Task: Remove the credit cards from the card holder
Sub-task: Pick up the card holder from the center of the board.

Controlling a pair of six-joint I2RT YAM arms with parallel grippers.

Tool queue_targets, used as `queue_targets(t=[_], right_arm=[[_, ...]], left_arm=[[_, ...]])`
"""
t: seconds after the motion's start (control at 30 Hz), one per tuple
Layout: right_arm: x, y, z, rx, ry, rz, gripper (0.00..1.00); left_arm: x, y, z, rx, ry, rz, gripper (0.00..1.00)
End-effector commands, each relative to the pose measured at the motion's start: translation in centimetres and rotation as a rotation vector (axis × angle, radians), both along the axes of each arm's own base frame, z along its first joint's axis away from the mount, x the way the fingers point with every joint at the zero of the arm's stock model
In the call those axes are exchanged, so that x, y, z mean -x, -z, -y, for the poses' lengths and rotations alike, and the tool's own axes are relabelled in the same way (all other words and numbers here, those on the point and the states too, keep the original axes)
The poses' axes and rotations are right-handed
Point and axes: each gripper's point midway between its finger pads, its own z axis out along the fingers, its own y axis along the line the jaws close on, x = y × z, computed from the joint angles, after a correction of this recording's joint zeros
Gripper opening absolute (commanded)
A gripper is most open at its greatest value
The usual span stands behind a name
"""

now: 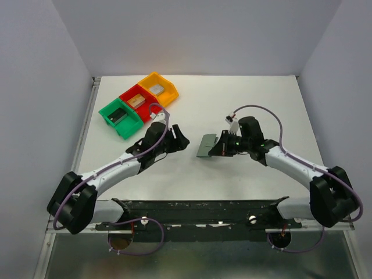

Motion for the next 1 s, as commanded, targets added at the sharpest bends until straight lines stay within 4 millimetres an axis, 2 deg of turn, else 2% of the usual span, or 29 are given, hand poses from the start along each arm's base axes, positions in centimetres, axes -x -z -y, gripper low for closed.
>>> queue_targets(t=[0.0,0.07,0.2,0.27,0.43,0.73,0.83,0.97], right_arm=[[2.1,-3.3,0.7,0.032,-0.133,0.085,0.01],[2.9,-5.1,0.5,-0.002,-0.175,0.128,0.01],[4.7,-8.6,0.4,-0.076,-0.258,0.228,0.01],[5.5,-10.3,0.2,-0.115,-0.295,0.271,0.01],[7.3,-13.2,-0.4,-0.207,-0.378,0.331,0.01],[8.0,-14.2,-1.6,-0.220,-0.420,0.348,0.01],[8.0,-14.5,-1.7,-0.221,-0.424,0.352,0.01],[8.1,-15.0,-1.9,-0.229,-0.425,0.357,0.01]], left_arm=[[-0.7,-4.0,-1.5,0.072,-0.058,0.124,0.86],[-0.2,-5.5,-1.4,0.145,-0.018,0.140,0.99],[1.2,-9.1,-0.3,0.392,0.145,0.208,0.99],[2.6,-11.0,0.2,0.536,0.225,0.249,0.99],[5.3,-13.9,1.3,0.707,0.407,0.353,0.99],[7.2,-15.7,3.2,0.793,0.561,0.387,0.99],[8.0,-15.8,4.1,0.799,0.618,0.372,0.99],[8.0,-14.9,4.5,0.791,0.610,0.340,0.99]])
